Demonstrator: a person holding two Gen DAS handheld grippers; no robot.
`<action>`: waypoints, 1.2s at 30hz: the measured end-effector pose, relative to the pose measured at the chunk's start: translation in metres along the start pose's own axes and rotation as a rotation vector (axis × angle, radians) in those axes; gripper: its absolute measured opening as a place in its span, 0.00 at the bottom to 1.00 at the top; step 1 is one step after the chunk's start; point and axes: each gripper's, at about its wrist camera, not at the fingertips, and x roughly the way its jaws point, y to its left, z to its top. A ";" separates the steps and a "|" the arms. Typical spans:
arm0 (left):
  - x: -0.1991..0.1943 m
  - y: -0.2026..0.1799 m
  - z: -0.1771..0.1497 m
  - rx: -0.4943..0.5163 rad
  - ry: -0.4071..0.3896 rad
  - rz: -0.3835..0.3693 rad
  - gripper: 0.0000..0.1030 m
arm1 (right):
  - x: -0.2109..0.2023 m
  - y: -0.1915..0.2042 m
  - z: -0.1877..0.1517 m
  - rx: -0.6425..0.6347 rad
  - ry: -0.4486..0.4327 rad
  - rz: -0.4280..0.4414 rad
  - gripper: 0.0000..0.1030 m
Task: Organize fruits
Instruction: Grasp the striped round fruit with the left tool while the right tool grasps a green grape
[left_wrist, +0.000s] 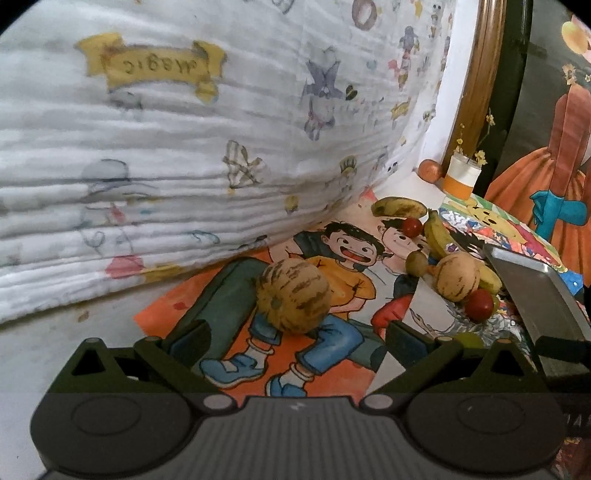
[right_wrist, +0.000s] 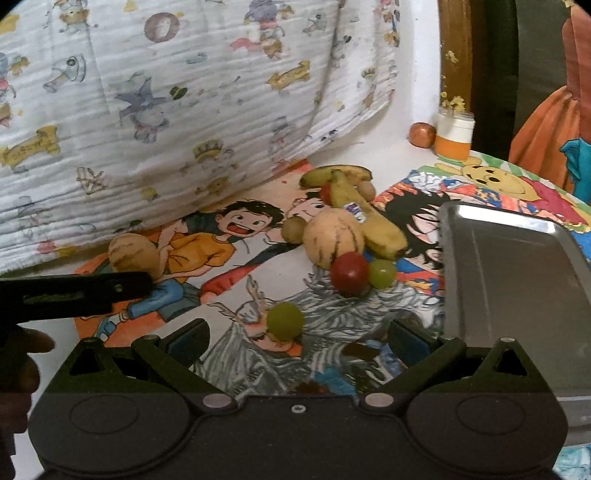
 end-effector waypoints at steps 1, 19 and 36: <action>0.003 0.000 0.001 0.001 0.003 -0.001 1.00 | 0.002 0.001 -0.001 0.001 -0.002 0.007 0.99; 0.037 -0.010 0.007 0.031 -0.005 -0.031 0.87 | 0.028 0.010 -0.003 0.005 -0.017 0.022 0.74; 0.045 -0.019 0.008 0.061 -0.036 0.013 0.56 | 0.029 0.015 -0.004 -0.009 -0.038 -0.005 0.50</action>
